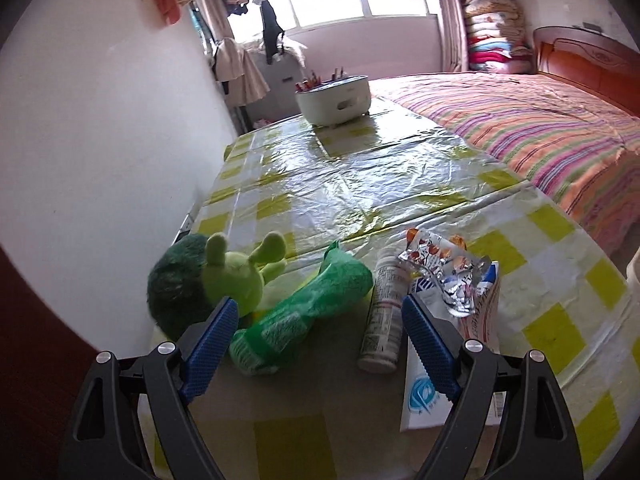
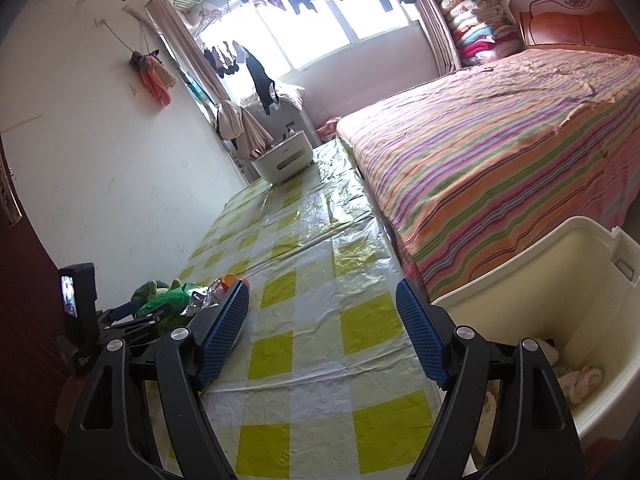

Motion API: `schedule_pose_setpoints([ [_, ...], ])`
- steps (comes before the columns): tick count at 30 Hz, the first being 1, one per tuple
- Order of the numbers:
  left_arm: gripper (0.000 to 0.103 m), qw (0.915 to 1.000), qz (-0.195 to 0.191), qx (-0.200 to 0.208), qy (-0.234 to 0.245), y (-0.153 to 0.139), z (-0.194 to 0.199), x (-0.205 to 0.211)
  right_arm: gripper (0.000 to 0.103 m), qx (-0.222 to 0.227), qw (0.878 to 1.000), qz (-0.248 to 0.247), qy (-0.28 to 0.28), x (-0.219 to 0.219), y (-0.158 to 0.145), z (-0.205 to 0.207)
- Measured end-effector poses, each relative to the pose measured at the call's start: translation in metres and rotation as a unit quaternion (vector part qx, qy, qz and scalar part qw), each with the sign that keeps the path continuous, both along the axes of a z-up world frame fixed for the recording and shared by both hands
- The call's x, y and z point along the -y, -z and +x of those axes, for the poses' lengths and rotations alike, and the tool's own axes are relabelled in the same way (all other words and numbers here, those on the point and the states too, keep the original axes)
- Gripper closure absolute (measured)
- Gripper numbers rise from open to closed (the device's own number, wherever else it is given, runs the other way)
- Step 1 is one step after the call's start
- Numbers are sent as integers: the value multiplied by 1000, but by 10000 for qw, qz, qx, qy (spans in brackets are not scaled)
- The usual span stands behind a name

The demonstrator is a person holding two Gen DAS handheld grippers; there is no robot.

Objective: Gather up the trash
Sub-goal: 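Move both tools back toward the items on the table, then grasp the green snack bag with the left tool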

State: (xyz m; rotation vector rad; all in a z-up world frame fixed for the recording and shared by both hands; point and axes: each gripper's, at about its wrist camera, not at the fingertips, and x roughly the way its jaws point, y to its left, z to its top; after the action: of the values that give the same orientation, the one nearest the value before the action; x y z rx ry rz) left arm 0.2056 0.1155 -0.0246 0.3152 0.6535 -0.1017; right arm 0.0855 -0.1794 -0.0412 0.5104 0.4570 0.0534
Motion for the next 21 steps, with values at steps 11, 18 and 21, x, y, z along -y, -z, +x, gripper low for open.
schedule_pose_setpoints([
  [11,77,9972,-47,-691,269,32,30,1,28,-56,10000,-6,-76,-6,1,3],
  [18,86,9970,-438,-613,197,20,21,-5,28,-225,9975,-217,-629,-42,-1,38],
  [21,86,9964,-571,-597,192,16,18,-7,28,-182,9937,-420,-1027,-69,-6,56],
])
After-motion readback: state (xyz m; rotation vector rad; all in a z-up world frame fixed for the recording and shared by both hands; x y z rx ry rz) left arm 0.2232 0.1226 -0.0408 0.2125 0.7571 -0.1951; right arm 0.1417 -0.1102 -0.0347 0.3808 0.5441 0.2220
